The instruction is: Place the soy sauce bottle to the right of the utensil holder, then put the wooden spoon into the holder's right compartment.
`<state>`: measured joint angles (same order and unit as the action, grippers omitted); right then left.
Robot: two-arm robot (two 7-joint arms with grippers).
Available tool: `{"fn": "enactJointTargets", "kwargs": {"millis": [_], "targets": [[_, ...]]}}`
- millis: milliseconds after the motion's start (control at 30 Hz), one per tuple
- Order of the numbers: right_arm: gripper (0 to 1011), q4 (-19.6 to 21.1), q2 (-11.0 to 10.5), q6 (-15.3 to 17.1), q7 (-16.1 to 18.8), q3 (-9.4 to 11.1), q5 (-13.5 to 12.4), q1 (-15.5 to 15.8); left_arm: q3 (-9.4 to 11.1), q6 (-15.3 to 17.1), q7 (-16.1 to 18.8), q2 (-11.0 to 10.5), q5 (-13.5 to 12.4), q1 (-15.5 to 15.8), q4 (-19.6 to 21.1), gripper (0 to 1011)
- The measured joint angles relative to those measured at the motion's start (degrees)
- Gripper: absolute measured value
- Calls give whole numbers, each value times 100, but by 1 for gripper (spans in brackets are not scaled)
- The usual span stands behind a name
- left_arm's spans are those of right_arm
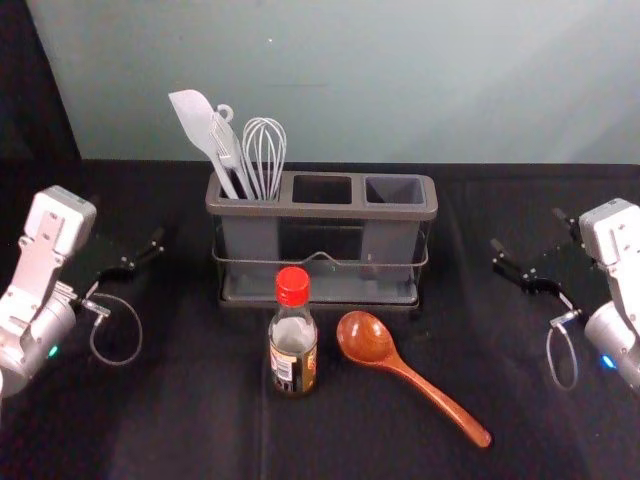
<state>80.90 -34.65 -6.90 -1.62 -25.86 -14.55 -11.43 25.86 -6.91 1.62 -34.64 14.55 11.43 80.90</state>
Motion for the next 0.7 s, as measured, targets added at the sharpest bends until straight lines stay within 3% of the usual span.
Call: {"fn": "enactJointTargets", "kwargs": {"millis": [700], "targets": [[1003,0,0,0,0,0,0,0,0,0,0,0,0,0,0,1000]]}}
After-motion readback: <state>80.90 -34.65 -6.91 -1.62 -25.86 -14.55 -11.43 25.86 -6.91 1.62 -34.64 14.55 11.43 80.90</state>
